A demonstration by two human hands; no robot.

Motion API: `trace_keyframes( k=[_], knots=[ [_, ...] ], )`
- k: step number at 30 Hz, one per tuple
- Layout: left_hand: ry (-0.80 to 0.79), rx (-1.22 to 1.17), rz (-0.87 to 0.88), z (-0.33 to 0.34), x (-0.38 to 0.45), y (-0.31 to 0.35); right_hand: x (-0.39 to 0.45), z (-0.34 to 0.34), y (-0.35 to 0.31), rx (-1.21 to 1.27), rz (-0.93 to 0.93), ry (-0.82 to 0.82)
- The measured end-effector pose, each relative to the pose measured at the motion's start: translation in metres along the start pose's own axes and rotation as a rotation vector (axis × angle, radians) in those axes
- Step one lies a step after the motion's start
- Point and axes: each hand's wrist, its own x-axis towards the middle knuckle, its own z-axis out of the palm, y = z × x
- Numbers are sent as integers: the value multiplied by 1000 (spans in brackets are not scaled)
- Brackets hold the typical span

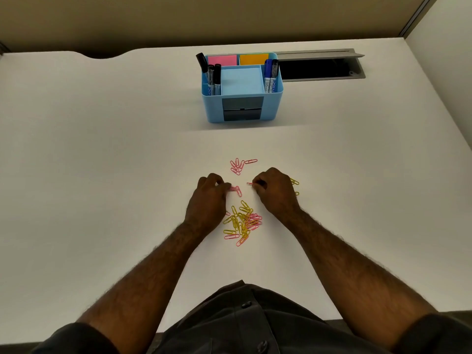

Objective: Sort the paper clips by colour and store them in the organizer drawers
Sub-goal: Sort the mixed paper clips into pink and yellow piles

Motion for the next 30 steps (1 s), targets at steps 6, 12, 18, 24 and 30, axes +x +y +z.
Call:
trace_keyframes(
  k=[6, 12, 18, 24, 30],
  knots=[
    [-27, -11, -55, -4, 22, 0, 12, -2, -2, 67, 72, 69],
    [-17, -70, -15, 0, 12, -3, -14, 4, 10, -31, -53, 50],
    [-86, 130, 175, 9, -5, 4, -31, 3, 15, -177, -94, 101],
    [-147, 171, 303, 17, 7, 33, -37, -9, 27, -220, 23, 175],
    [-21, 62, 234, 16, 13, 37, -50, -20, 35, -180, 92, 252]
  ],
)
